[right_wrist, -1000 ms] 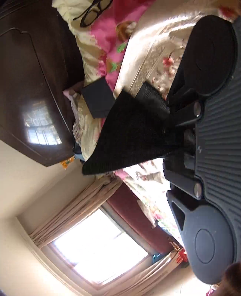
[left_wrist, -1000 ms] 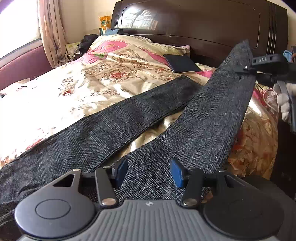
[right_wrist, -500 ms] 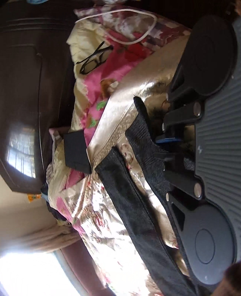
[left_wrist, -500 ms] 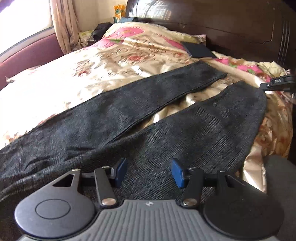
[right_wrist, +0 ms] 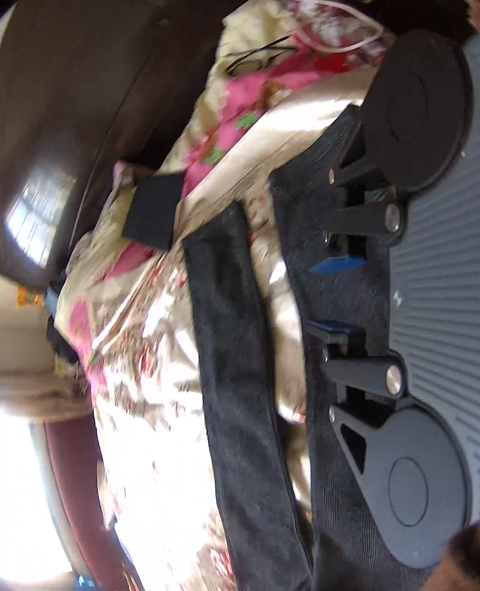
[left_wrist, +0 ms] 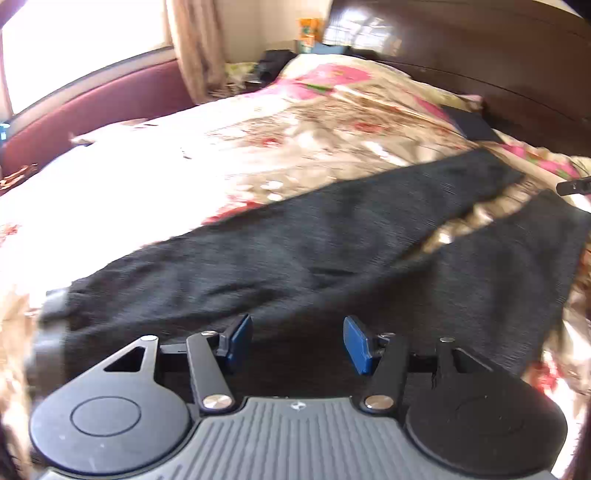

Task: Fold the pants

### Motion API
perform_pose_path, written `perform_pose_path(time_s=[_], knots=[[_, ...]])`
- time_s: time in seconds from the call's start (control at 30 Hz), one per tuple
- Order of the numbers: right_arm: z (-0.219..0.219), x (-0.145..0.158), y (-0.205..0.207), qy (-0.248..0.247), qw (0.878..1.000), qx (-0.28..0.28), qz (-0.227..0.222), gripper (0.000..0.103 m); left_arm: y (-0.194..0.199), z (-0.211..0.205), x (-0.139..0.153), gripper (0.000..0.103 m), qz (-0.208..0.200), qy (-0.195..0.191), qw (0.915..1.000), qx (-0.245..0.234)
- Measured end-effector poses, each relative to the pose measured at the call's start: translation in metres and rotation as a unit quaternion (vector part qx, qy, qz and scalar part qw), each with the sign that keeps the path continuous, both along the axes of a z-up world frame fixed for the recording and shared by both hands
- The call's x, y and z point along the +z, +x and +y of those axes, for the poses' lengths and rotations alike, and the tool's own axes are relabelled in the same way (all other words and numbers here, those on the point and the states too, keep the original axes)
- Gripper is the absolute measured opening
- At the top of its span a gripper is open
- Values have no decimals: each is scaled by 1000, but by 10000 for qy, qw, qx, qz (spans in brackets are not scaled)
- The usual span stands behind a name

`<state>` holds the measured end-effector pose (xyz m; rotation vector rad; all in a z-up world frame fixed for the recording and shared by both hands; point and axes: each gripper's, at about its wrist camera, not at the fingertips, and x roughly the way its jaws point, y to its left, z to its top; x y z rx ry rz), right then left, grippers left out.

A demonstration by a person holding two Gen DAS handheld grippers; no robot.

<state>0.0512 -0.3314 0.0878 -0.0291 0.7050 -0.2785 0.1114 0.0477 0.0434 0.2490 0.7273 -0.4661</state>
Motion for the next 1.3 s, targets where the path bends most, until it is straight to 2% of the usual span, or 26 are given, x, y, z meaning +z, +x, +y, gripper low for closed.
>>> perform_pose_path(time_s=[0.07, 0.13, 0.23, 0.33, 0.5, 0.67, 0.73, 0.8, 0.93, 1.0, 1.1, 1.2, 1.27, 1.3], knots=[[33, -1, 36, 130, 9961, 868, 30, 35, 17, 19, 3, 69, -129, 107, 9997, 173], [69, -5, 77, 116, 9856, 1680, 150, 35, 39, 32, 5, 69, -330, 379, 9985, 236], [122, -15, 140, -90, 9537, 2988, 331, 36, 75, 51, 1, 69, -301, 613, 9975, 196], [166, -32, 205, -236, 9226, 3768, 789, 36, 111, 67, -4, 71, -163, 868, 9960, 135], [215, -55, 284, -340, 8924, 4285, 1378, 36, 164, 96, -11, 73, 183, 971, 9951, 54], [240, -82, 320, -571, 8632, 4621, 1953, 36, 213, 122, -26, 74, 696, 1103, 9914, -104], [243, -90, 326, -574, 8535, 4726, 2120, 36, 229, 129, -35, 75, 996, 1027, 9896, -156], [241, -93, 331, -448, 8530, 4714, 2194, 36, 236, 133, -43, 75, 1265, 852, 9879, -268], [234, -89, 329, -415, 8488, 4749, 2288, 36, 244, 137, -50, 81, 1481, 982, 9828, -512], [233, -88, 325, -393, 8410, 4836, 2395, 37, 247, 142, -49, 81, 1671, 936, 9803, -486], [238, -86, 321, -397, 8320, 4916, 2539, 38, 245, 137, -50, 82, 1665, 1170, 9774, -578], [242, -88, 325, -519, 8209, 5043, 2630, 38, 252, 137, -56, 86, 1837, 1186, 9748, -451], [244, -90, 332, -435, 8303, 4863, 2688, 36, 251, 135, -57, 86, 1780, 1235, 9756, -360], [244, -91, 333, -404, 8349, 4789, 2683, 34, 247, 131, -57, 82, 1687, 1318, 9761, -378]])
